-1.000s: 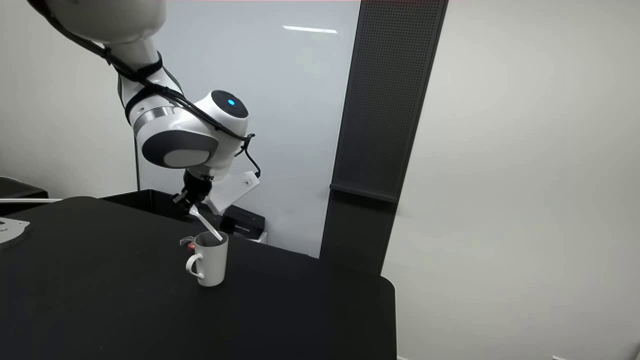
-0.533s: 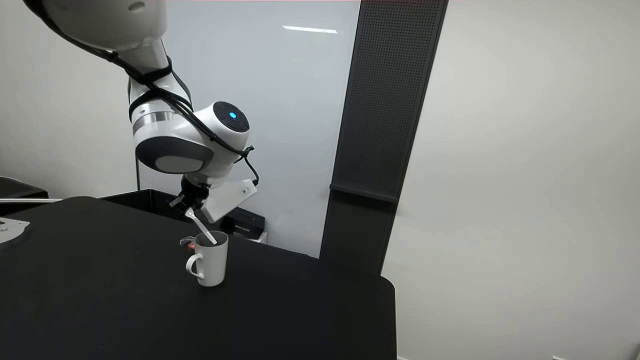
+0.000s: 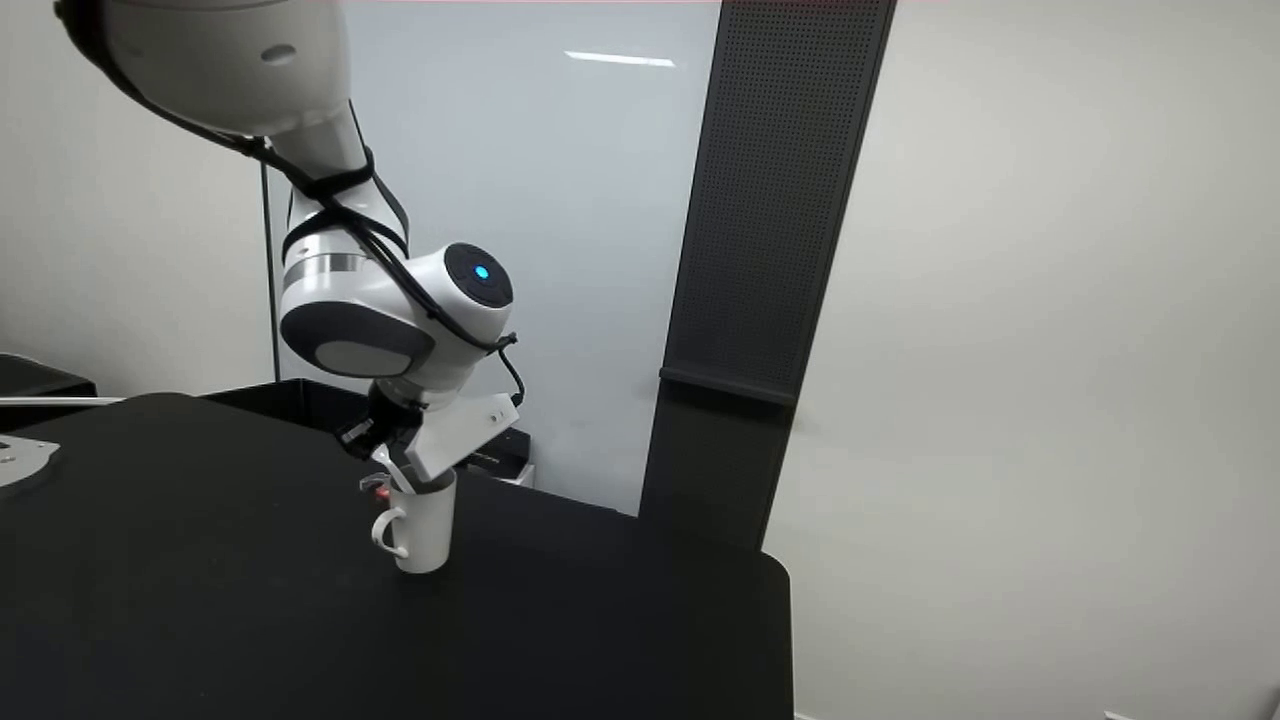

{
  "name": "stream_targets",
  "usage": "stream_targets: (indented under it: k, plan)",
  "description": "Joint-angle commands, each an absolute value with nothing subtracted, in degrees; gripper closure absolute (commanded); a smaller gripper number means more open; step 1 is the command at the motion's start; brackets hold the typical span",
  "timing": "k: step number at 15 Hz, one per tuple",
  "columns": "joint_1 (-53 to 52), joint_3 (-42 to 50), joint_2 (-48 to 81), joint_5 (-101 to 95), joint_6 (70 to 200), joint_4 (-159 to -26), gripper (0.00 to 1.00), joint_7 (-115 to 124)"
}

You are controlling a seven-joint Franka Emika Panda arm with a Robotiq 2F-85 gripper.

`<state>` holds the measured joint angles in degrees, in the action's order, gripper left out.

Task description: Put the white spoon in the white mug

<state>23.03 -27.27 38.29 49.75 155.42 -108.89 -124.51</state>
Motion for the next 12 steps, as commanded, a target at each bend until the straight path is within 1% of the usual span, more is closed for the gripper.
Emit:
stream_targets:
  k: [1, 4, 7, 8, 9, 12]
  plan:
    - [20.7, -24.3, 38.4, 53.4, 153.9, -108.0, 0.45, -126.9]
    - [19.4, -23.0, 37.4, 54.4, 154.2, -108.2, 0.27, -127.6]
    - [18.0, -22.7, 36.4, 55.7, 155.7, -108.7, 0.05, -129.1]
    - [17.4, -22.4, 35.9, 56.0, 156.1, -108.8, 0.01, -129.5]
    - [16.6, -22.0, 35.3, 55.8, 156.7, -109.0, 0.0, -129.6]
    - [14.9, -21.8, 34.1, 55.9, 160.3, -109.5, 0.0, -131.6]
